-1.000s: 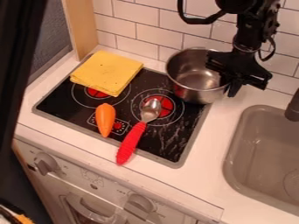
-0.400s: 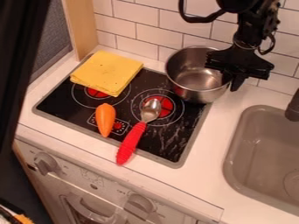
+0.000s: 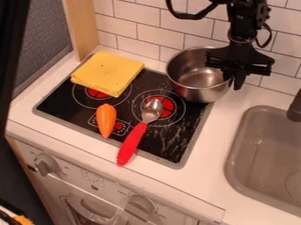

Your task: Moved the silver pot to the lower left side of the burner

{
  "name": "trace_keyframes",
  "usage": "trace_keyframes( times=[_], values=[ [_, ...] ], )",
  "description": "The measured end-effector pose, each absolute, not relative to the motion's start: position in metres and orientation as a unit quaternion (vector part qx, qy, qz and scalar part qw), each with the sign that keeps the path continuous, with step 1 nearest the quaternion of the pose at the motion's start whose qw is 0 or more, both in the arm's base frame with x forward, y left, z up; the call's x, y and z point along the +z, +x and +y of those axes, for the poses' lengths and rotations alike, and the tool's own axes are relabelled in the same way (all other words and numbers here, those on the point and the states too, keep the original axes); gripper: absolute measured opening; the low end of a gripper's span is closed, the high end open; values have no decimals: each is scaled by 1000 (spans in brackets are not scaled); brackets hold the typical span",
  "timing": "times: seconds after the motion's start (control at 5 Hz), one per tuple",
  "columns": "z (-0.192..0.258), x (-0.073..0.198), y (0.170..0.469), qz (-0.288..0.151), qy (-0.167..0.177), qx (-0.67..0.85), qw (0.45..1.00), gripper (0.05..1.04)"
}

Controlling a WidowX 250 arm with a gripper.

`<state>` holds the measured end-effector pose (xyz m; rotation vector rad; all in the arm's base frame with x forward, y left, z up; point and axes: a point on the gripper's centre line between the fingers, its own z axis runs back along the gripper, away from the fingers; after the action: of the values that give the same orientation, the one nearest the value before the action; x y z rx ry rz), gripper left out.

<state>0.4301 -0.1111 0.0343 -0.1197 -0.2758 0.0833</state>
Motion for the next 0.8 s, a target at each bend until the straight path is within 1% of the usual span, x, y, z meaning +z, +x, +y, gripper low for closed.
trace_keyframes(
  times=[0.4,0.8],
  values=[
    [-112,35,430,-153,-65,32,985,90],
    [-110,33,431,-172,-41,11,984,90]
  ],
)
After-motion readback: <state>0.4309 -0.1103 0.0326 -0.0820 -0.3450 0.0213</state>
